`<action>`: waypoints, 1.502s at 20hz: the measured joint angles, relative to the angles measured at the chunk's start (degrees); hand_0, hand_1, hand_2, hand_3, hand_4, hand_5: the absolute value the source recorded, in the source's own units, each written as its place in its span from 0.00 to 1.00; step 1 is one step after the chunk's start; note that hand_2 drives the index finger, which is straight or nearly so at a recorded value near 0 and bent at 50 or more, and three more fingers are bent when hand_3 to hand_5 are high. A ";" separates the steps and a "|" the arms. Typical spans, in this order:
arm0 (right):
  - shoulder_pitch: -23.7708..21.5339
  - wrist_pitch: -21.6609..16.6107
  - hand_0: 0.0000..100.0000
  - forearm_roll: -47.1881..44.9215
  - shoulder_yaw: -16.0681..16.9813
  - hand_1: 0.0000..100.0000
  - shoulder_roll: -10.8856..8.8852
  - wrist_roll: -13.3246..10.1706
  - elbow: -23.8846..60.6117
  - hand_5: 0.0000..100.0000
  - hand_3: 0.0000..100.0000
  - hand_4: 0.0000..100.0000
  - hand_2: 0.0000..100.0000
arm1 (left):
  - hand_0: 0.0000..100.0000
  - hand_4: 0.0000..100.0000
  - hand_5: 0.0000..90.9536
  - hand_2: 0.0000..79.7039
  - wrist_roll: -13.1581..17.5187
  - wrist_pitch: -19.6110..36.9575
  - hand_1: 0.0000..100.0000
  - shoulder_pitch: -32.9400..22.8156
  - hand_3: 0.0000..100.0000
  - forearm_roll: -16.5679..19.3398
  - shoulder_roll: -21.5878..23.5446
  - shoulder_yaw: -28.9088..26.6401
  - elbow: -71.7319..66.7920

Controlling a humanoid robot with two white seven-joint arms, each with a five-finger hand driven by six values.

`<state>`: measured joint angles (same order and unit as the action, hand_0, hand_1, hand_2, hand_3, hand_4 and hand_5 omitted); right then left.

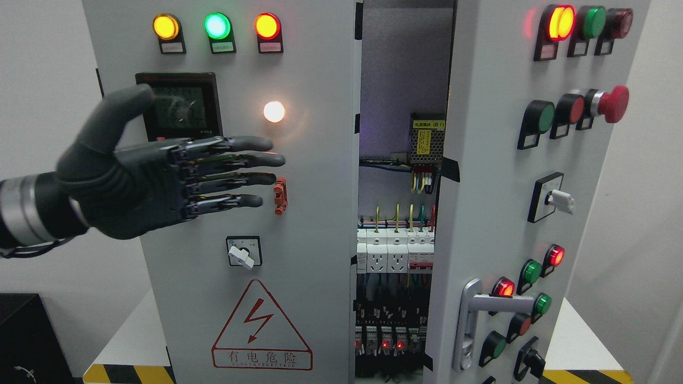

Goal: Open door with both hands
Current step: 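Raise the left hand toward the gap between the cabinet doors, then insert the left hand behind the edge of the push-button door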

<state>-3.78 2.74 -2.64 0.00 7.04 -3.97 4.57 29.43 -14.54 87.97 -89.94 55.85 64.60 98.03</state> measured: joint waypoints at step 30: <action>0.00 -0.05 0.00 -0.01 0.00 0.00 0.00 0.00 0.00 0.00 0.00 0.00 0.00 | 0.00 0.00 0.00 0.00 -19.20 0.69 0.00 7.40 0.00 -0.29 -44.12 6.87 -5.44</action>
<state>-3.78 2.69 -2.64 0.00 7.04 -3.97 4.57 10.24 -13.85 95.37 -90.23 11.73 71.47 92.59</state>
